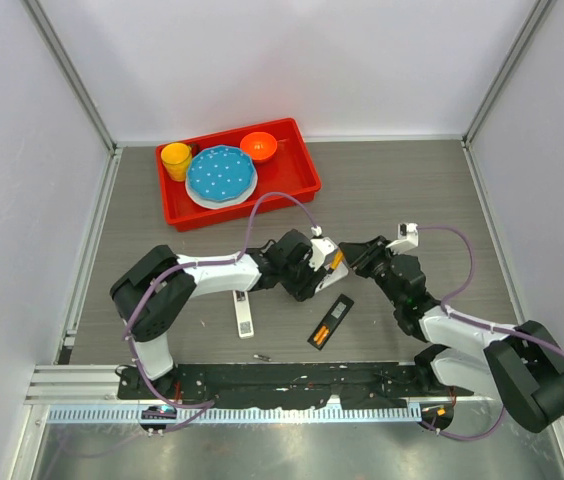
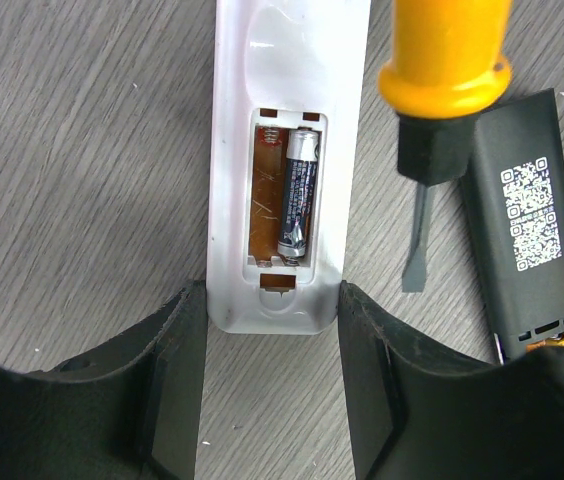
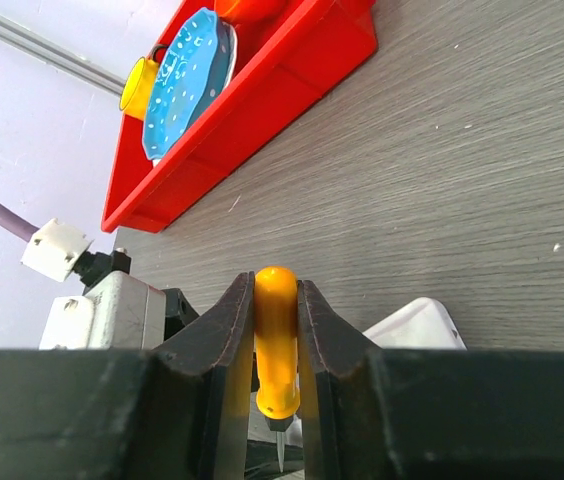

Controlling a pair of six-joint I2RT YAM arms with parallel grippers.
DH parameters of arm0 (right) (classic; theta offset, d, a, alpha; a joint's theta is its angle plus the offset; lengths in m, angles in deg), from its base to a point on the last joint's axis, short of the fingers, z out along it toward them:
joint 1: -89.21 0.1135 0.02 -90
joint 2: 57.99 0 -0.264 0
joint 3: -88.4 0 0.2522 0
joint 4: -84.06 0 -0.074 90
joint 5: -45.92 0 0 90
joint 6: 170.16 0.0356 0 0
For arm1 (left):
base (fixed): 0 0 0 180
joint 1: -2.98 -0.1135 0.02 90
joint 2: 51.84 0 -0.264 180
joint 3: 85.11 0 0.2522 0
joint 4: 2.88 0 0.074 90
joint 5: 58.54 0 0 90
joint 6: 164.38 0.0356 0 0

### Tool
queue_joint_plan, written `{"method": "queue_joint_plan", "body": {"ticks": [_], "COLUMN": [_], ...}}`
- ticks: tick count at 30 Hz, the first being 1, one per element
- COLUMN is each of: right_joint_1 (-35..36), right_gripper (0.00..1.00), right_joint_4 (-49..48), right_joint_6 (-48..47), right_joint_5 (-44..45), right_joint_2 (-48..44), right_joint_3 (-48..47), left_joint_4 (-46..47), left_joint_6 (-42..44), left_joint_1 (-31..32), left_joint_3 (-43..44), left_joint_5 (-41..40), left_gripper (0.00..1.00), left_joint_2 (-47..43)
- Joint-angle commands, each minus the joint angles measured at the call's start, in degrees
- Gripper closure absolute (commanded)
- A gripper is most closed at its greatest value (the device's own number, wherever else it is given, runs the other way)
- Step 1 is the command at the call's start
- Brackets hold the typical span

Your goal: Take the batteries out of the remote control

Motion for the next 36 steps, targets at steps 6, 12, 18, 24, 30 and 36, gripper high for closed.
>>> {"method": "queue_joint_plan", "body": {"ticks": [6,12,18,24,30,36], "right_joint_1": [0.23,0.23,0.23,0.23,0.23,0.23], "right_gripper": [0.99,0.99,0.99,0.99,0.99,0.99], "right_joint_4": [5.17,6.32,8.52,9.57,10.45,12.47], "right_joint_6": [-3.66,-4.19,-4.98,-4.98,-5.24,-6.12], "right_joint_5": [3.46,3.72,4.16,4.51,4.43,5.13], "right_joint_2": [-5.55,-6.43,-8.28,-9.42,-11.61,-13.11], "right_joint_3": [-2.51,-2.51,-2.77,-2.68,-2.33,-2.51], "left_joint_4": [-0.68,-0.42,0.81,1.08,2.31,2.4], "left_joint_6": [-0.08,0.1,0.01,0.01,-0.52,-1.04], "left_joint_1": [0.0,0.0,0.0,0.0,0.09,0.0], "left_joint_3": [-0.62,-0.98,-2.38,-2.82,-3.88,-4.23], "left_joint_5": [-3.38,-5.05,-6.37,-8.3,-10.67,-14.54], "left_gripper": [0.94,0.9,0.71,0.51,0.39,0.27], "left_joint_2": [0.42,-0.19,-1.6,-1.78,-2.92,-3.18]}}
